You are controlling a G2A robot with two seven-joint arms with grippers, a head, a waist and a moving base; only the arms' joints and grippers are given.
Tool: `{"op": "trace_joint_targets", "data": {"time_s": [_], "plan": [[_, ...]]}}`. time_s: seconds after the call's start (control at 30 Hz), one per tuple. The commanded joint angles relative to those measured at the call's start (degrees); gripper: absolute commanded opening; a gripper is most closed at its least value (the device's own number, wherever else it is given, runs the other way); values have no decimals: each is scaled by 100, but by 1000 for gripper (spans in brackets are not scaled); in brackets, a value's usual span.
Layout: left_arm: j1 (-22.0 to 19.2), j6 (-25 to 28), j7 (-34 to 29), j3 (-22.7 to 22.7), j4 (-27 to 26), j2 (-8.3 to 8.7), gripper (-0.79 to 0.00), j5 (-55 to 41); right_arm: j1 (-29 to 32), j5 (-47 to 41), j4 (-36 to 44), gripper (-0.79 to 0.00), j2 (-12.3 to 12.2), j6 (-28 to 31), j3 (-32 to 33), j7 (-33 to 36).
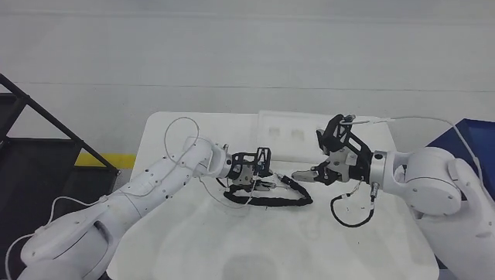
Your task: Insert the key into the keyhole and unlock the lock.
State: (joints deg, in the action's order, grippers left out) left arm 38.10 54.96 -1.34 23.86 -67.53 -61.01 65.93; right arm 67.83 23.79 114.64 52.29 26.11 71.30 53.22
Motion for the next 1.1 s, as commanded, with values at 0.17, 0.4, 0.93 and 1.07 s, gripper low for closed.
{"op": "trace_joint_targets", "data": {"time_s": [0.17, 0.4, 0.93, 1.07], "plan": [[-235, 304, 599, 438, 112, 22, 0, -136, -353, -146, -565, 0, 31, 588, -177, -164], [-715, 304, 1194, 655, -202, 253, 0, -438, -1013, -391, -1580, 0, 75, 1670, -299, -474], [-2715, 304, 1017, -536, 468, 587, 0, -2690, -3003, -591, -3819, 0, 276, 2892, -900, -779], [-3009, 304, 998, -823, 565, 635, 0, -3042, -3321, -588, -4146, 0, 316, 2926, -1061, -737]]}}
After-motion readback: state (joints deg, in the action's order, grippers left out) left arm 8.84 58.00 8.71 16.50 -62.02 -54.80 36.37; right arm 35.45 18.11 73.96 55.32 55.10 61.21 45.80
